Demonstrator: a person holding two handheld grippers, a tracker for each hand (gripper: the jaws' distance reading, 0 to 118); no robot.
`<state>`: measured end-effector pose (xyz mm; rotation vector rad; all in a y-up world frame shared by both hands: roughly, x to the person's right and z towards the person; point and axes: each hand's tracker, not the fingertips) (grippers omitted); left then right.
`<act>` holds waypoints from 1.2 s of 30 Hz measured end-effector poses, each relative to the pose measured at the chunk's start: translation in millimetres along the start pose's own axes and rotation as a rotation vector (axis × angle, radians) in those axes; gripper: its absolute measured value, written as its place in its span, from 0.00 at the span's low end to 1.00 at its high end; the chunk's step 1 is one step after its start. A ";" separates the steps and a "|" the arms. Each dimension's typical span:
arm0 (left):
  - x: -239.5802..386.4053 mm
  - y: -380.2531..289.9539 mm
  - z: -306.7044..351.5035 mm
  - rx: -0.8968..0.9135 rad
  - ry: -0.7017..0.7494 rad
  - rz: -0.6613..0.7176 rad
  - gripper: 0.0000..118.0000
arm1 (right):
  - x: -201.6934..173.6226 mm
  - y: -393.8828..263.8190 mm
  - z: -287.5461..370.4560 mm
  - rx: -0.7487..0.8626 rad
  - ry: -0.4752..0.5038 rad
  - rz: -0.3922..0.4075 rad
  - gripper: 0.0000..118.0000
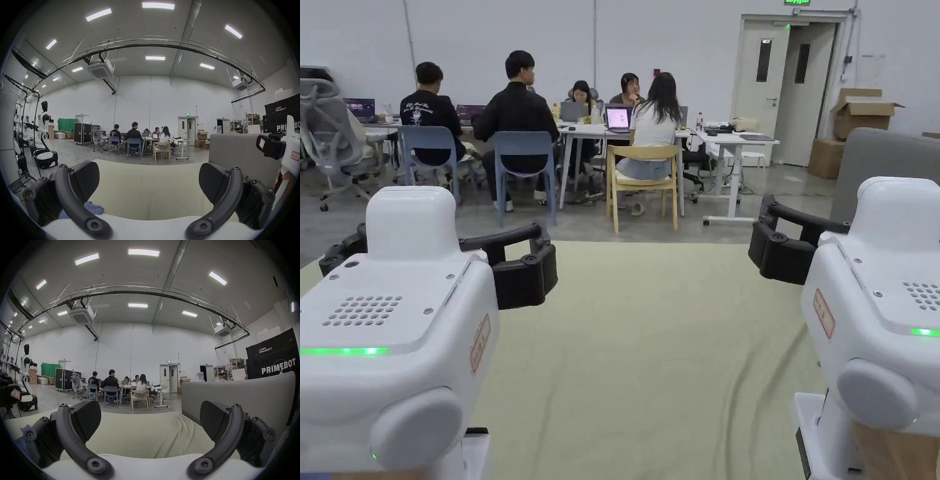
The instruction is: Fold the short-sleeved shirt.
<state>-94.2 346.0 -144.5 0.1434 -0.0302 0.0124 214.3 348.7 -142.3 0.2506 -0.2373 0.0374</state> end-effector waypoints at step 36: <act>0.8 -2.4 -2.1 -0.033 0.000 0.024 1.00 | 9.6 0.9 0.4 -0.022 0.041 -0.055 1.00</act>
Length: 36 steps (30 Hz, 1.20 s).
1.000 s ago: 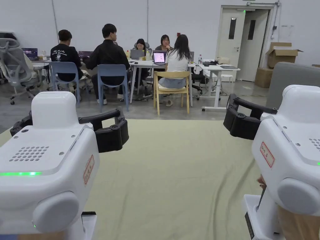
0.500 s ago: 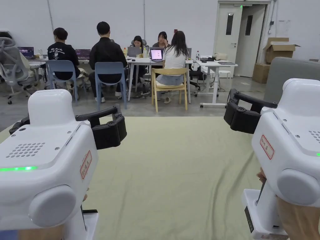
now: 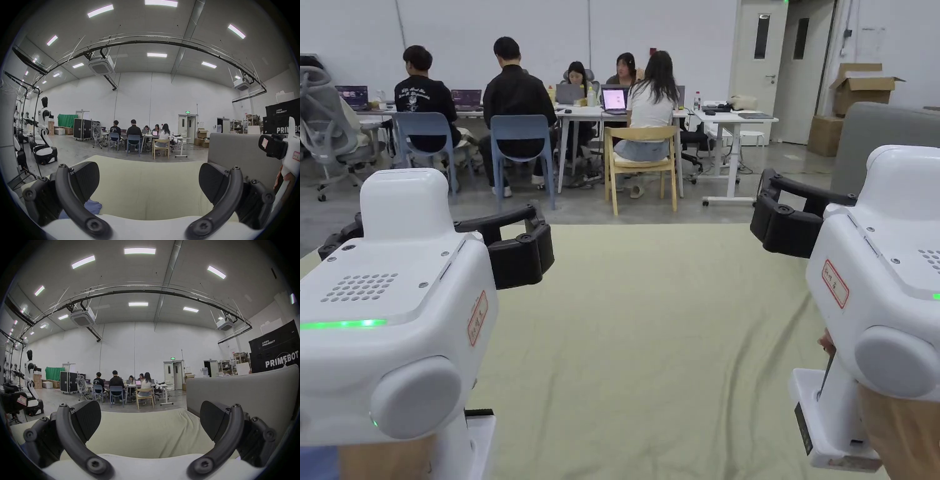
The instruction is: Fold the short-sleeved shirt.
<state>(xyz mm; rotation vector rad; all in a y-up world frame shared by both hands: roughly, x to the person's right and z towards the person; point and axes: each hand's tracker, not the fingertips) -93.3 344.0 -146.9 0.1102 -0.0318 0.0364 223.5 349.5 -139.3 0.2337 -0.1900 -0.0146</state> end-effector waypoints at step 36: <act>-0.4 -5.5 0.4 -0.030 0.015 -0.034 1.00 | -0.8 -13.0 -5.0 -0.081 0.018 -0.010 1.00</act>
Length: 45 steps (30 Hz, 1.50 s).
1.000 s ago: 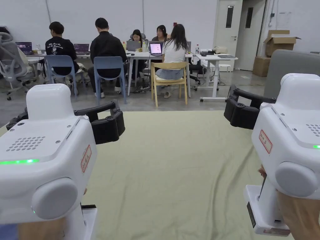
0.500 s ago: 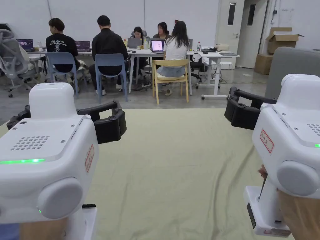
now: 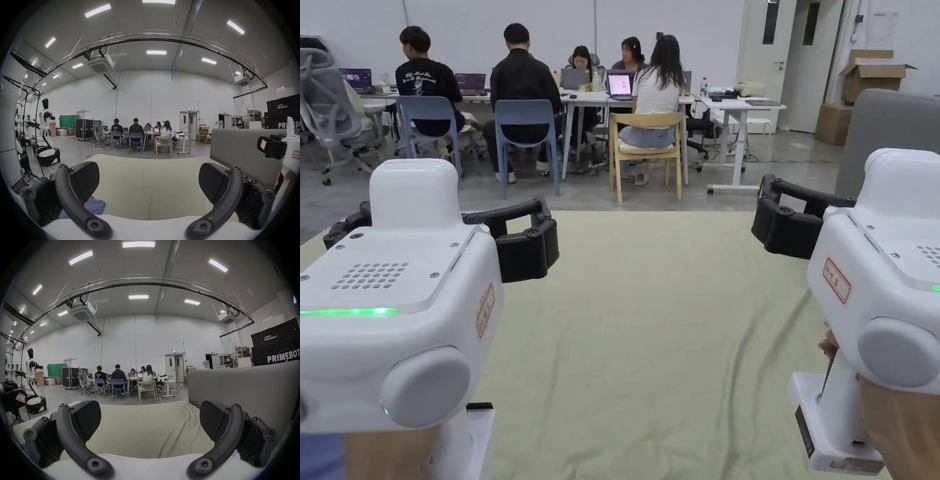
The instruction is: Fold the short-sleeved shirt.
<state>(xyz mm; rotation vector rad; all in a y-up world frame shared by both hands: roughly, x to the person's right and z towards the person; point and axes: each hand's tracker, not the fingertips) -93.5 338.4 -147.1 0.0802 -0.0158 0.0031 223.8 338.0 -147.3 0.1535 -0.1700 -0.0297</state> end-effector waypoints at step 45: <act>-244.1 -39.7 157.3 -0.137 0.781 0.005 0.00 | -345.7 -77.0 14.8 -0.174 0.839 -0.047 0.01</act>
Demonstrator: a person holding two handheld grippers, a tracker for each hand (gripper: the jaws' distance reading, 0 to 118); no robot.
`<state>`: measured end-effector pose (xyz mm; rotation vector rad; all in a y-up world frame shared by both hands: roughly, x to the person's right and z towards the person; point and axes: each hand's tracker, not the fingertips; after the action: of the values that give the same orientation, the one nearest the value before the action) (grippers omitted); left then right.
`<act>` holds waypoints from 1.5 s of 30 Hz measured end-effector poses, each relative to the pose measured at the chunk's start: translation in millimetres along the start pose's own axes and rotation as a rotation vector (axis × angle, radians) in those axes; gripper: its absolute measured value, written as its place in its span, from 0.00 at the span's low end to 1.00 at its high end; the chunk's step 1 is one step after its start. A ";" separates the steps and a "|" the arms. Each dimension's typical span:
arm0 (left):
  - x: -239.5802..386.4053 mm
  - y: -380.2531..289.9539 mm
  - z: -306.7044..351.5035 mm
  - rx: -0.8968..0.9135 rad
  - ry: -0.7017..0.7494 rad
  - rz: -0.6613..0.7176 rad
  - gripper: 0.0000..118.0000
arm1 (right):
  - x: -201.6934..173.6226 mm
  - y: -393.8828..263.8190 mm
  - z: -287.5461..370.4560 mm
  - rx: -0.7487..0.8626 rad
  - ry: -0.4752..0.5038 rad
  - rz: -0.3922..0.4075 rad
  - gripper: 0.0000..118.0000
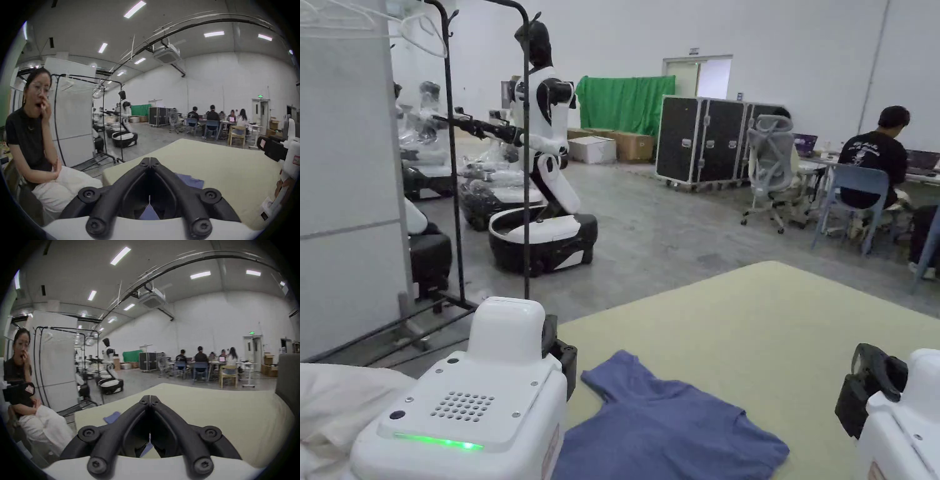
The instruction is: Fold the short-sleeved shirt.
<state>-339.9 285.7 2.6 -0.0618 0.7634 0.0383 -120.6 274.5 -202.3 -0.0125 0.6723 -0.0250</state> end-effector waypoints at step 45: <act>157.1 -266.2 -375.7 -0.810 -0.349 -0.195 0.55 | 47.2 -166.1 -157.0 -0.417 -0.019 -0.022 0.02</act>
<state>-470.4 -4.2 -365.6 -0.8779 0.3506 0.1666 -184.6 106.6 -351.2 -0.4207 0.6489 0.0941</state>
